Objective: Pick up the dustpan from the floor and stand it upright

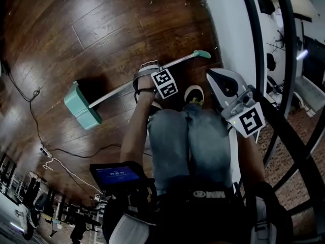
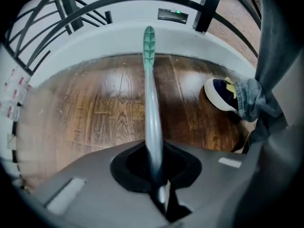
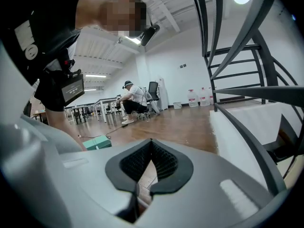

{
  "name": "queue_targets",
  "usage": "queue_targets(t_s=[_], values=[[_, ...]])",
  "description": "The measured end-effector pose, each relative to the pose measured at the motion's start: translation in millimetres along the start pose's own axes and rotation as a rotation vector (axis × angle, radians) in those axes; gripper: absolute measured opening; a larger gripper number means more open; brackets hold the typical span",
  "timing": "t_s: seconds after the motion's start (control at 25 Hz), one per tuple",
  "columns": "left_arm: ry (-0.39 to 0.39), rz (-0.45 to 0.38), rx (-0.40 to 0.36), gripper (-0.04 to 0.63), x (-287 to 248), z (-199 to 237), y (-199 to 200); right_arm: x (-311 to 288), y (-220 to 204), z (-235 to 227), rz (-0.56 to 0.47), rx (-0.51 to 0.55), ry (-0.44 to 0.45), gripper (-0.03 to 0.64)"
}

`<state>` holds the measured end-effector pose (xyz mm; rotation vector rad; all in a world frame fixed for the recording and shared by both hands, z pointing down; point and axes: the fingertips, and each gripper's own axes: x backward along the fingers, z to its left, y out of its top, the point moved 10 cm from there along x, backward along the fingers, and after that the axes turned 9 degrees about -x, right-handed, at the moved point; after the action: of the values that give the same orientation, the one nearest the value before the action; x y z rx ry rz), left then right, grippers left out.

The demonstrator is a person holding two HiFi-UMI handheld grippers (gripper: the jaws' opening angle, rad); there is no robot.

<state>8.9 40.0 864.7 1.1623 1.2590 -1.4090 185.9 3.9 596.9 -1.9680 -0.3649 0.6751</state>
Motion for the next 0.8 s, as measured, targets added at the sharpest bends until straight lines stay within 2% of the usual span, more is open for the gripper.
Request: queue_targets(t_s=[0.12, 0.2, 0.32, 0.44, 0.6, 0.72, 0.8], values=[[-0.007, -0.029, 0.052, 0.041, 11.2, 1.4, -1.0, 6.7, 9.2, -0.3, 0.006, 0.004, -0.007, 0.003], [0.049, -0.074, 0.08, 0.041, 44.8, 7.2, 1.9, 15.3, 25.6, 3.1, 0.006, 0.002, -0.015, 0.003], [0.178, -0.189, 0.169, 0.04, 136.2, 23.4, 3.9, 32.3, 75.0, 26.9, -0.008, 0.002, -0.006, 0.003], [0.323, -0.336, 0.246, 0.04, 240.9, 36.5, 0.3, 52.8, 139.0, 69.3, -0.021, 0.021, 0.018, 0.003], [0.522, -0.595, 0.374, 0.037, 347.4, 38.2, -8.8, 69.1, 203.8, 121.0, -0.028, 0.056, 0.068, 0.003], [0.677, -0.782, 0.496, 0.035, 397.8, 27.7, -27.7, 68.4, 222.5, 145.5, -0.018, 0.096, 0.114, 0.003], [0.744, -0.882, 0.553, 0.037, 416.2, 15.5, -39.6, 63.9, 221.7, 158.7, -0.011, 0.118, 0.137, 0.003]])
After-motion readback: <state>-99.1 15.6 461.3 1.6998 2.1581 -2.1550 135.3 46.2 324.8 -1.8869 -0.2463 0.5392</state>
